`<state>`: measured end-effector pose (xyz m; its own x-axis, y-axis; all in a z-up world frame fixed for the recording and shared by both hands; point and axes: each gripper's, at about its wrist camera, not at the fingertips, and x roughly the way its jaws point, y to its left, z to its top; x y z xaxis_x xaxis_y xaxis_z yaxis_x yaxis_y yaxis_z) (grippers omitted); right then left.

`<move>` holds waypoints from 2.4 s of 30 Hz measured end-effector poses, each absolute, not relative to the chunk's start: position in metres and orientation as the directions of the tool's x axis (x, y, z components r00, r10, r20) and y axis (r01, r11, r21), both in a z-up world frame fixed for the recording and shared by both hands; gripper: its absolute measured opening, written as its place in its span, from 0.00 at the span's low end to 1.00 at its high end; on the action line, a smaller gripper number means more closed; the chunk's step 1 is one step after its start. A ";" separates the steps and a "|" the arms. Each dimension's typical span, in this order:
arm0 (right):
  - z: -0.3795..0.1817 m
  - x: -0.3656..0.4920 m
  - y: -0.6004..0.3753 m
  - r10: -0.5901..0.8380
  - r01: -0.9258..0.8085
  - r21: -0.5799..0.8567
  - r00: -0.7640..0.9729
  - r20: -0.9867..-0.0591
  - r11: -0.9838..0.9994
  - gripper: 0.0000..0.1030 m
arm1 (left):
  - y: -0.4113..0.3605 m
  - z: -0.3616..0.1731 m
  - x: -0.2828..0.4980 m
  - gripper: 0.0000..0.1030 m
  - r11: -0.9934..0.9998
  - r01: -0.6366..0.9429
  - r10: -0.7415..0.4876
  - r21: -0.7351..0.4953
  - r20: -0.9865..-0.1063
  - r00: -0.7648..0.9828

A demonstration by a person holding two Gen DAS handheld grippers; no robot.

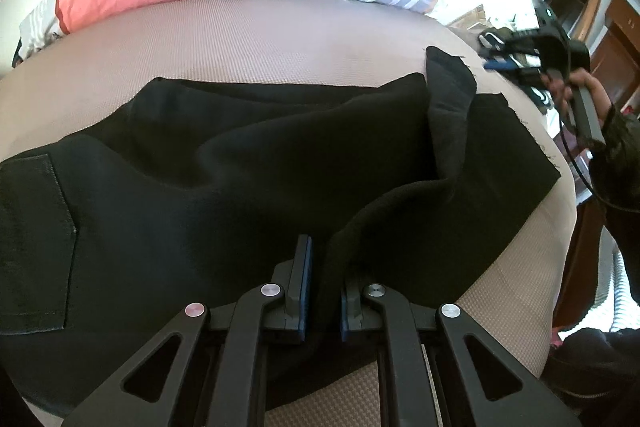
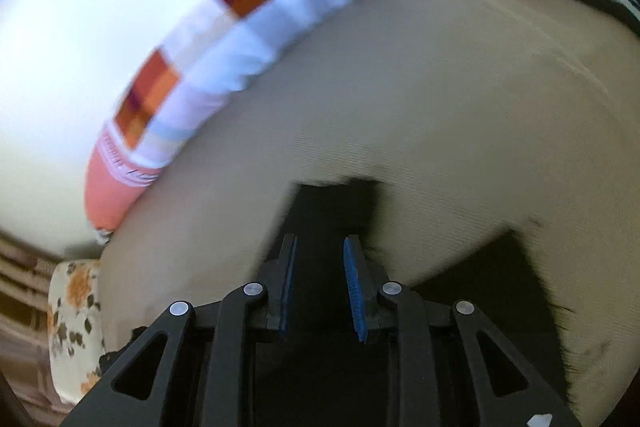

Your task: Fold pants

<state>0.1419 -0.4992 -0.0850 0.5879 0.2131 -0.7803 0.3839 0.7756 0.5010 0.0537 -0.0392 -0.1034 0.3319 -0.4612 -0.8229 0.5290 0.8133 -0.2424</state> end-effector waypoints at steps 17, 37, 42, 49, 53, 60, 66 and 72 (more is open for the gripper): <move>-0.123 0.143 -0.508 0.324 0.420 0.636 0.603 -0.729 0.648 0.05 | -0.041 -0.107 0.053 0.11 0.821 0.517 -0.453 -0.244 -0.829 0.328; -0.058 -0.018 -0.515 -0.117 0.537 0.229 0.534 -0.837 0.812 0.03 | -0.095 -0.098 0.012 0.12 0.623 0.780 -0.395 0.060 -0.837 0.380; -0.103 -0.048 -0.523 -0.094 0.593 0.244 0.480 -0.872 0.767 0.02 | -0.099 -0.110 0.004 0.14 0.557 0.825 -0.367 0.098 -0.862 0.350; -0.099 -0.045 -0.521 -0.136 0.584 0.196 0.476 -0.869 0.788 0.02 | -0.099 -0.110 0.003 0.18 0.585 0.809 -0.373 0.052 -0.869 0.326; -0.103 -0.051 -0.513 -0.158 0.588 0.173 0.468 -0.870 0.790 0.01 | -0.087 -0.097 0.004 0.33 0.615 0.787 -0.416 -0.044 -0.866 0.277; -0.103 -0.053 -0.513 -0.177 0.596 0.157 0.462 -0.869 0.787 0.01 | -0.045 -0.070 0.014 0.63 0.687 0.701 -0.517 -0.193 -0.807 0.285; -0.107 -0.051 -0.513 -0.168 0.594 0.159 0.458 -0.873 0.789 0.04 | -0.018 -0.095 0.043 0.64 0.816 0.546 -0.421 -0.189 -0.842 0.338; -0.088 -0.051 -0.521 -0.141 0.570 0.187 0.481 -0.865 0.800 0.15 | -0.017 -0.107 0.046 0.64 0.840 0.522 -0.377 -0.147 -0.850 0.367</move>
<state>-0.0508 -0.5213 -0.0881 0.4812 -0.1407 -0.8653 0.5703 0.7998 0.1871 0.0458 -0.0170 -0.1071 0.3674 -0.3769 -0.8503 0.5219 0.8403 -0.1469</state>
